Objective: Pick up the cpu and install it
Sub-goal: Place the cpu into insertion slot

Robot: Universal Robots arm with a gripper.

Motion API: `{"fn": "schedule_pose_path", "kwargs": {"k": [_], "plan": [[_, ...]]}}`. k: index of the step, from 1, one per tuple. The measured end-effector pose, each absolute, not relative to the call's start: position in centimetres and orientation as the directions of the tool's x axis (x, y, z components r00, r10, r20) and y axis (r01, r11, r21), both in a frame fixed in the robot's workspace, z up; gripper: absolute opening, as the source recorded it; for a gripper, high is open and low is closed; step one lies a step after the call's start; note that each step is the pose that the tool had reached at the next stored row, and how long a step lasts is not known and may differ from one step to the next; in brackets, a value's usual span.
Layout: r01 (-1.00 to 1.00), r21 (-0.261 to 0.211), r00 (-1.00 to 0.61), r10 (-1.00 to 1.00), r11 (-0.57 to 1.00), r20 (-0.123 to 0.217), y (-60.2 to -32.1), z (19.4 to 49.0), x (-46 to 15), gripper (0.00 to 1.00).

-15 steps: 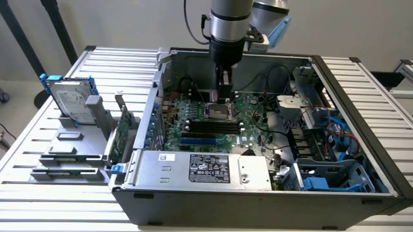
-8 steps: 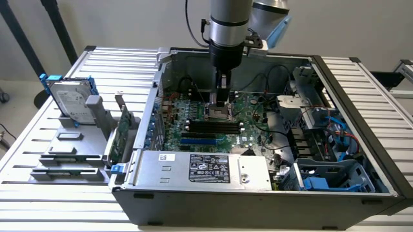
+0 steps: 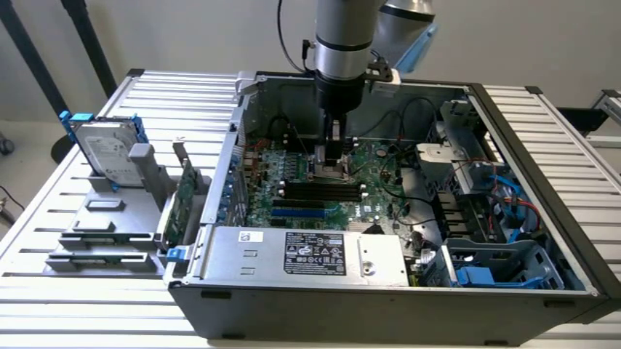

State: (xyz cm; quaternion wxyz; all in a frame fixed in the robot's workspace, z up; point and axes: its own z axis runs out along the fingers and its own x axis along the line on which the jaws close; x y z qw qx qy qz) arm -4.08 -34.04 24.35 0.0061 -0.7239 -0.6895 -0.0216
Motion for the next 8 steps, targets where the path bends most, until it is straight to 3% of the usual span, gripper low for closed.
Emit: {"fn": "schedule_pose_path", "kwargs": {"k": [8], "plan": [[1.000,0.022,0.021,0.999,-0.022,0.041,-34.03,23.19,-4.03,0.55]]}}
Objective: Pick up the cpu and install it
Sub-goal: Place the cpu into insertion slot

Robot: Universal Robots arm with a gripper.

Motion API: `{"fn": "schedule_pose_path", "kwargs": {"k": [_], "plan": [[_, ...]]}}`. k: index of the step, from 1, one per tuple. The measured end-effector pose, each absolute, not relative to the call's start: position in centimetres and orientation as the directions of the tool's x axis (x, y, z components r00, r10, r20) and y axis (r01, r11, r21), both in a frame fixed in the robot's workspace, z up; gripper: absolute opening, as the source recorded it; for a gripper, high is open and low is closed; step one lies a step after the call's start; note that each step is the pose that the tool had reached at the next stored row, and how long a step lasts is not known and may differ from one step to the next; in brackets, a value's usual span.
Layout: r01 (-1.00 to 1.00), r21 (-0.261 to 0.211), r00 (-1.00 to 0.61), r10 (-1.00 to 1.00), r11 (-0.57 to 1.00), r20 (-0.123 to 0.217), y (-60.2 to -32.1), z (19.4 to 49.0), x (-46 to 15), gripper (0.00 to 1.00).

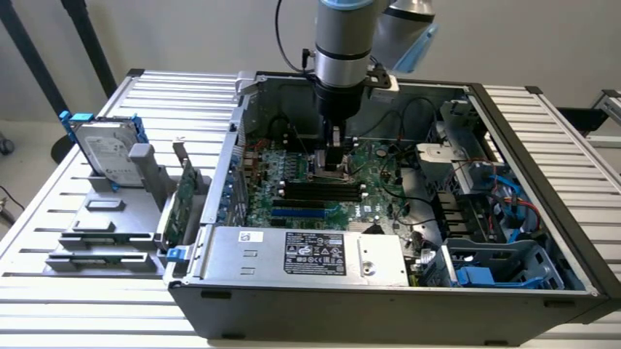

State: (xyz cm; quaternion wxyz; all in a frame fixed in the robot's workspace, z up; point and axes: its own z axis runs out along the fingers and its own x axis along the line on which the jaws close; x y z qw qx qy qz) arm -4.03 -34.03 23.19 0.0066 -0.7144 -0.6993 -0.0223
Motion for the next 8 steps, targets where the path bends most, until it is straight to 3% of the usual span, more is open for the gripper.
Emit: {"fn": "schedule_pose_path", "kwargs": {"k": [8], "plan": [[1.000,0.022,0.018,0.999,-0.019,0.045,-34.03,22.41,-3.93,0.55]]}}
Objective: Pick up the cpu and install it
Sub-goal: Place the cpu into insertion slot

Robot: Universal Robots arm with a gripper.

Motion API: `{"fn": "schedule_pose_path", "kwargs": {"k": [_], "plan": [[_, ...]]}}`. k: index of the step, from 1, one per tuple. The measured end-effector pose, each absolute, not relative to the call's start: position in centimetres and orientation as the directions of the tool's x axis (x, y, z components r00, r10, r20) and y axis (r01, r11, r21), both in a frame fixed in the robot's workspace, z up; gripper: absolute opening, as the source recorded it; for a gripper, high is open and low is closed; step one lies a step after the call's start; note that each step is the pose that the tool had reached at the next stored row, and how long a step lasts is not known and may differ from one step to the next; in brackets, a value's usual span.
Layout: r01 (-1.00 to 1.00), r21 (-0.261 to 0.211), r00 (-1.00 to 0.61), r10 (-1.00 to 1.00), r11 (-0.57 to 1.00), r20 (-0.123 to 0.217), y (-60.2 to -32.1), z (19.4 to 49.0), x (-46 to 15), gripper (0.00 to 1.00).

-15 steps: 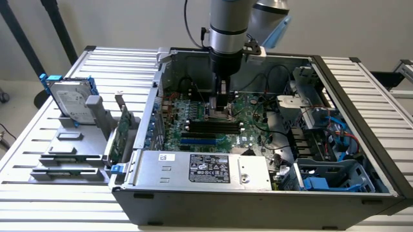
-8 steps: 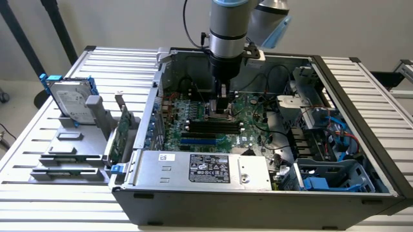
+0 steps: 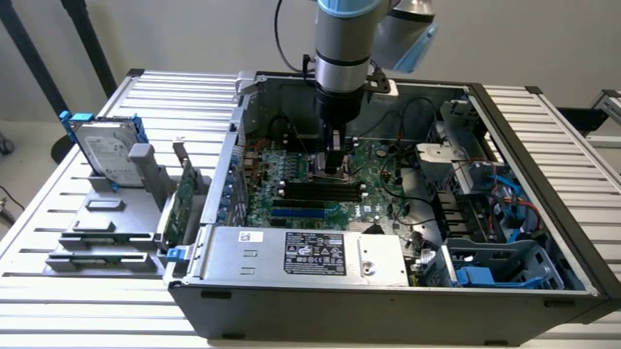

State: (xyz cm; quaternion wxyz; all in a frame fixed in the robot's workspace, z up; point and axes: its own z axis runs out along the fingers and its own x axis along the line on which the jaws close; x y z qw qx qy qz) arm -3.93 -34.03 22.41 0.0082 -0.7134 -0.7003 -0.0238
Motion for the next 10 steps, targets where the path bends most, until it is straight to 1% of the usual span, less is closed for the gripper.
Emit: {"fn": "schedule_pose_path", "kwargs": {"k": [10], "plan": [[1.000,0.022,0.017,0.999,-0.018,0.049,-34.00,22.31,-3.93,0.55]]}}
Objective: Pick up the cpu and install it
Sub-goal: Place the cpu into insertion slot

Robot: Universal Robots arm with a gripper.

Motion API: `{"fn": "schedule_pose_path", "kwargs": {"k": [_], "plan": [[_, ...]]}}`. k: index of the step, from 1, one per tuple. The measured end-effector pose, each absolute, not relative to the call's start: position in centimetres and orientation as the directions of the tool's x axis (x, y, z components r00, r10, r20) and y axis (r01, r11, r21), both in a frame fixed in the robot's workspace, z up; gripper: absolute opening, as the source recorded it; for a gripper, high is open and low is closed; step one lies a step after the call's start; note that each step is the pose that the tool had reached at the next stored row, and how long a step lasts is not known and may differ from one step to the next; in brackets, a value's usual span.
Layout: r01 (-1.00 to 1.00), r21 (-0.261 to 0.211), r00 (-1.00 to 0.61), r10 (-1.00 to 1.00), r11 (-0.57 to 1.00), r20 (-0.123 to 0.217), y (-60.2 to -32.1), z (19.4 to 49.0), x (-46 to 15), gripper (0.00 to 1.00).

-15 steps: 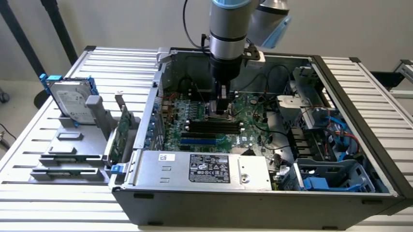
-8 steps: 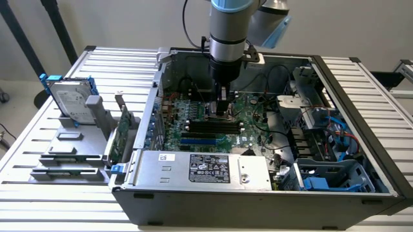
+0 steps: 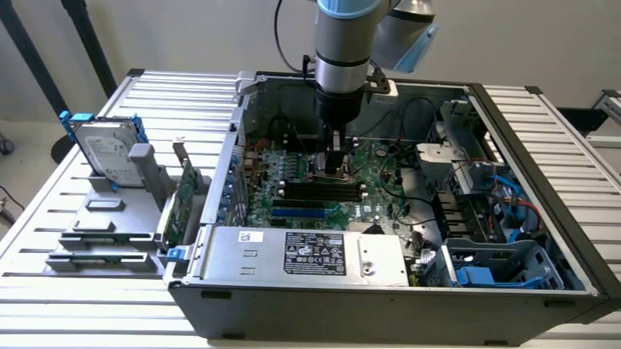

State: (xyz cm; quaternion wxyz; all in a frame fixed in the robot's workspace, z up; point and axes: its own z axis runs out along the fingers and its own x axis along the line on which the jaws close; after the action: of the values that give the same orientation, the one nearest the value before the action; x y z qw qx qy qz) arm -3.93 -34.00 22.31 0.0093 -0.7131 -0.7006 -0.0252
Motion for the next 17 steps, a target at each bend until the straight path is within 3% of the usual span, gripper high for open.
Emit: {"fn": "schedule_pose_path", "kwargs": {"k": [17], "plan": [[1.000,0.023,0.017,0.999,-0.018,0.028,-33.0,21.3,-3.9,0.55]]}}
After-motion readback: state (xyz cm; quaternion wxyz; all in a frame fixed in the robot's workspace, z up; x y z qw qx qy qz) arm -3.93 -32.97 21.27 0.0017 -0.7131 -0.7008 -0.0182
